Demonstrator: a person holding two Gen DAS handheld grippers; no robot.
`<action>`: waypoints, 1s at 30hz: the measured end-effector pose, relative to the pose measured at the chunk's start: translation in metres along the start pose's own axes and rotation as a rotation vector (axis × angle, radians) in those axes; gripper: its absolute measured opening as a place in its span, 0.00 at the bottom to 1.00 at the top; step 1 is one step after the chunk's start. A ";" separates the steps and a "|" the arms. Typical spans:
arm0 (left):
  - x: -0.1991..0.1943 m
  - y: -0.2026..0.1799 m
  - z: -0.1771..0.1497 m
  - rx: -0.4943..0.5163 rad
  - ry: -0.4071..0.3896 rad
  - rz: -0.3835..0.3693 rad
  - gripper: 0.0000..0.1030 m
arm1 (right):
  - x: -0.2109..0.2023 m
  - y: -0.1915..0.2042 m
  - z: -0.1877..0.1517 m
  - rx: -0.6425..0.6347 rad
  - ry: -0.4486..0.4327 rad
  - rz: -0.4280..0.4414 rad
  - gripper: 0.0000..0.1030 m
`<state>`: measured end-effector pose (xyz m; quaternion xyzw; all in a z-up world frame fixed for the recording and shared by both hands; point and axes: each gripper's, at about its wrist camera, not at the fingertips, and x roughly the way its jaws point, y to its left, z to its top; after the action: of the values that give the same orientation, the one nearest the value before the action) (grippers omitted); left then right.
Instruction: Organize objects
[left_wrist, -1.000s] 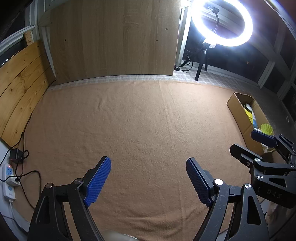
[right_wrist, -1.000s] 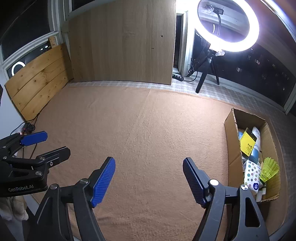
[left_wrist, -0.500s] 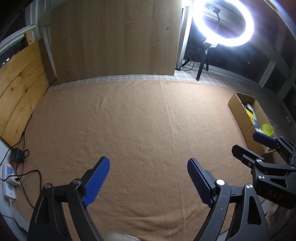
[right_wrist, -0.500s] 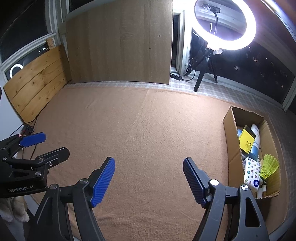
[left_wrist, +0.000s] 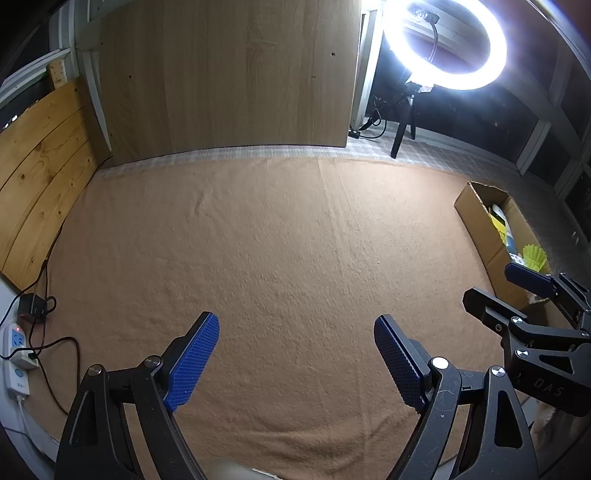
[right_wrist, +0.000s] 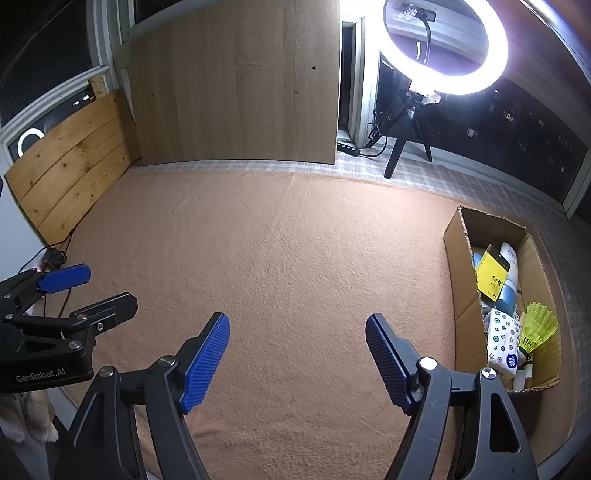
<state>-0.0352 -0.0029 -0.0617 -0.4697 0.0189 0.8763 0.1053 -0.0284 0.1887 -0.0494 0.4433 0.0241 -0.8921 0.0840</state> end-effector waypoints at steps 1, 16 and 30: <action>0.000 0.000 -0.001 -0.001 0.000 0.000 0.86 | 0.000 0.000 0.000 0.000 0.000 -0.001 0.71; 0.000 0.001 -0.001 -0.002 0.000 -0.001 0.86 | 0.000 0.000 -0.001 0.004 0.001 -0.002 0.71; 0.000 0.000 -0.004 -0.007 0.002 -0.001 0.86 | 0.000 -0.002 -0.002 0.006 0.004 -0.002 0.71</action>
<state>-0.0321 -0.0034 -0.0641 -0.4707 0.0159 0.8760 0.1040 -0.0271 0.1904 -0.0511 0.4455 0.0222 -0.8913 0.0816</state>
